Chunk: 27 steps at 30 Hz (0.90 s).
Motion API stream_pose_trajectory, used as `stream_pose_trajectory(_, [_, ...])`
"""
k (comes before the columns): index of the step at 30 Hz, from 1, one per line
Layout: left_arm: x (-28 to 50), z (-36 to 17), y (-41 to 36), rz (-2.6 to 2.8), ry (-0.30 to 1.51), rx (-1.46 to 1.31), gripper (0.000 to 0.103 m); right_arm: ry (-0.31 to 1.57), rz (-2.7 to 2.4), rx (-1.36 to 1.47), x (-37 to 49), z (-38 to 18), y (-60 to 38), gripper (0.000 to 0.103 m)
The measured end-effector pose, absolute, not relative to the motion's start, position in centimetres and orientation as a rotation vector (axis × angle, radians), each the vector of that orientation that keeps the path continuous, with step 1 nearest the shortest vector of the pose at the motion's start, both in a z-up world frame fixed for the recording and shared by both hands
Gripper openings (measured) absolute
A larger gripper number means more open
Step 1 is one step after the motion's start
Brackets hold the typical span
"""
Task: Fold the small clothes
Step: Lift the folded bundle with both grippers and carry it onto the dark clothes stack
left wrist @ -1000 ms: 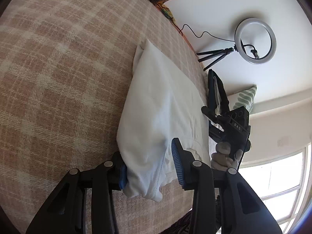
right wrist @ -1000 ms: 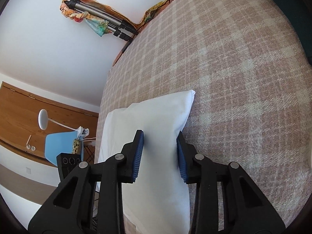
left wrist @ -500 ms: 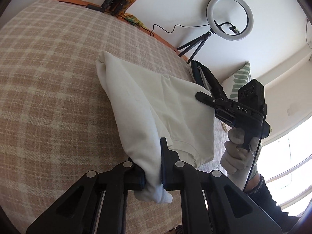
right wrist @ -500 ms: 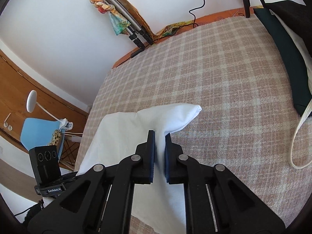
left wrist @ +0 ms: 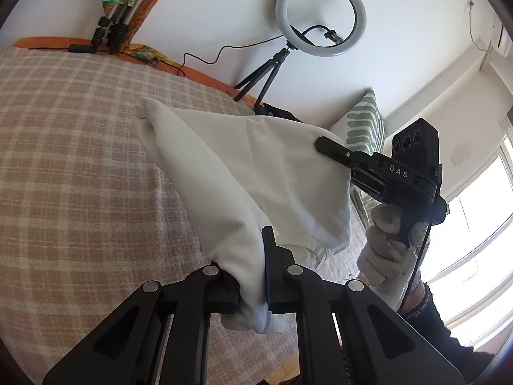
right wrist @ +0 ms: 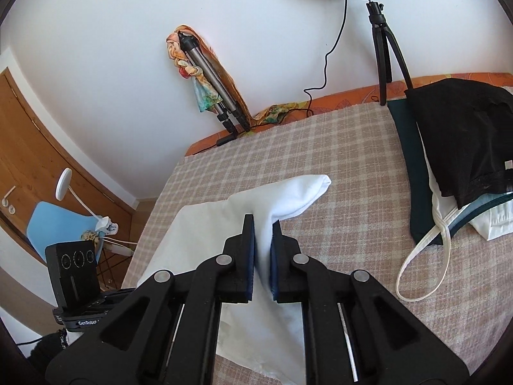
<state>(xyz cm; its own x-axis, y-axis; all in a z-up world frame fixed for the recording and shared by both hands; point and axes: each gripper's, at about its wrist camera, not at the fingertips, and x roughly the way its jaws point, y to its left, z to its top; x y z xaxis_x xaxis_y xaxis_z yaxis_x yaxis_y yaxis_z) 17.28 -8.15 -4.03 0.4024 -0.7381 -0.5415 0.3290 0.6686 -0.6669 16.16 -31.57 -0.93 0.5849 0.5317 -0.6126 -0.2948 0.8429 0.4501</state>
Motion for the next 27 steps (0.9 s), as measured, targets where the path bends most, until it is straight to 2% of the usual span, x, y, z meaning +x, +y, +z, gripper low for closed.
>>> stream_pose_trajectory(15, [25.5, 0.7, -22.8, -0.87, 0.835, -0.421, 0.009, 0.68, 0.313, 0.282, 20.7, 6.4, -46.1, 0.009])
stream_pose_trajectory(27, [31.9, 0.5, -32.9, -0.925, 0.815, -0.395, 0.009, 0.633, 0.183, 0.297, 27.0, 7.5, -56.6, 0.009])
